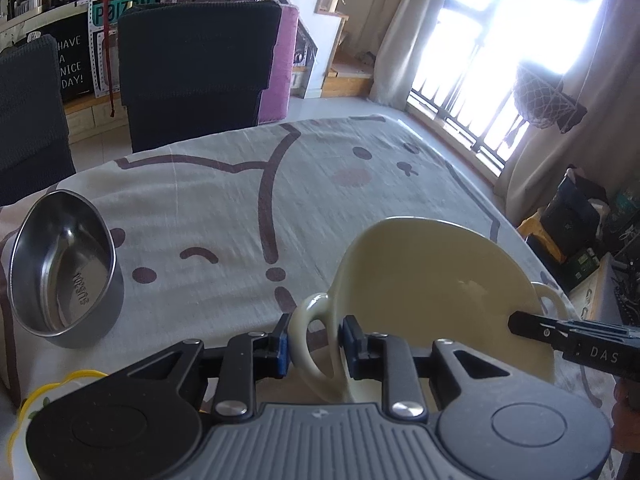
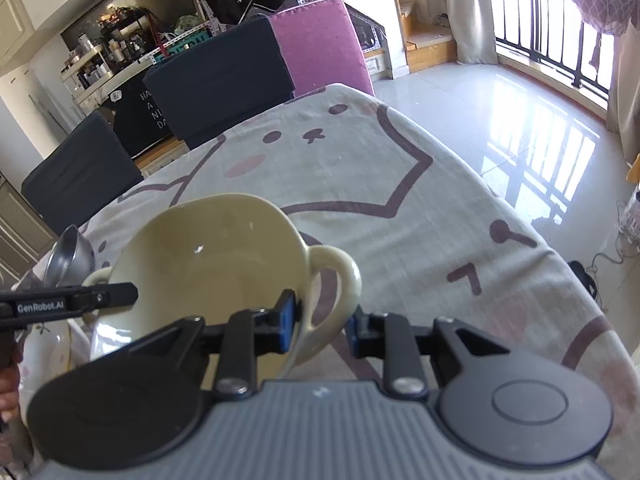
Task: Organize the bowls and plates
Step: 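Lift the cream bowl with both tools and carry it across the table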
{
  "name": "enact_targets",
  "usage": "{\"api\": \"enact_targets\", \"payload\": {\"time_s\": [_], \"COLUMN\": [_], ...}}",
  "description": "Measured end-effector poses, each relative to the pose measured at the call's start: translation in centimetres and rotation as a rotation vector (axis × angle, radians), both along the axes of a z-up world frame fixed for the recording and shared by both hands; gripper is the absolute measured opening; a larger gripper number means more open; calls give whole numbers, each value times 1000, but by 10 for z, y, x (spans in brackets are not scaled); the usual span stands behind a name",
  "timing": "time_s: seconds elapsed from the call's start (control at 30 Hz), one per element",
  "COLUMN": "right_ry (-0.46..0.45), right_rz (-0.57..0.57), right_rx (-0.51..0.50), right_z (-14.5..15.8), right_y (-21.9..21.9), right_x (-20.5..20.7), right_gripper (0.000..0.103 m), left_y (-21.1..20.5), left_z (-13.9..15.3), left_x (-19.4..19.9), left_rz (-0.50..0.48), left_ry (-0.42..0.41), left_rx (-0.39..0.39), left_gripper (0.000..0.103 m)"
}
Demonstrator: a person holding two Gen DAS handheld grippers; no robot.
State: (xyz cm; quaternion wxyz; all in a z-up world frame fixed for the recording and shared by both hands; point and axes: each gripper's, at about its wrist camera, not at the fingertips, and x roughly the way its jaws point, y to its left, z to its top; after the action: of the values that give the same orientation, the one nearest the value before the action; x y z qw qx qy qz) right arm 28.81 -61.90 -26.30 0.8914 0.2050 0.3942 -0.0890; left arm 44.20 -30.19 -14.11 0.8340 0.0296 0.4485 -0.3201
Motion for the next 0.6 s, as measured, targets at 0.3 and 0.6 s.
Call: {"api": "enact_targets", "payload": {"time_s": [0.3, 0.6], "right_ry": [-46, -31], "right_rz": [24, -19], "right_rx": [-97, 52], "right_z": [6, -3], "right_y": [10, -11], "right_x": [-9, -11], "right_gripper": [28, 28], "left_y": [6, 0], "left_z": [-5, -2], "left_x": [-10, -15], "left_rz": [8, -3], "left_ry": [-29, -33], "left_rx": [-80, -63], "left_gripper": [25, 24]}}
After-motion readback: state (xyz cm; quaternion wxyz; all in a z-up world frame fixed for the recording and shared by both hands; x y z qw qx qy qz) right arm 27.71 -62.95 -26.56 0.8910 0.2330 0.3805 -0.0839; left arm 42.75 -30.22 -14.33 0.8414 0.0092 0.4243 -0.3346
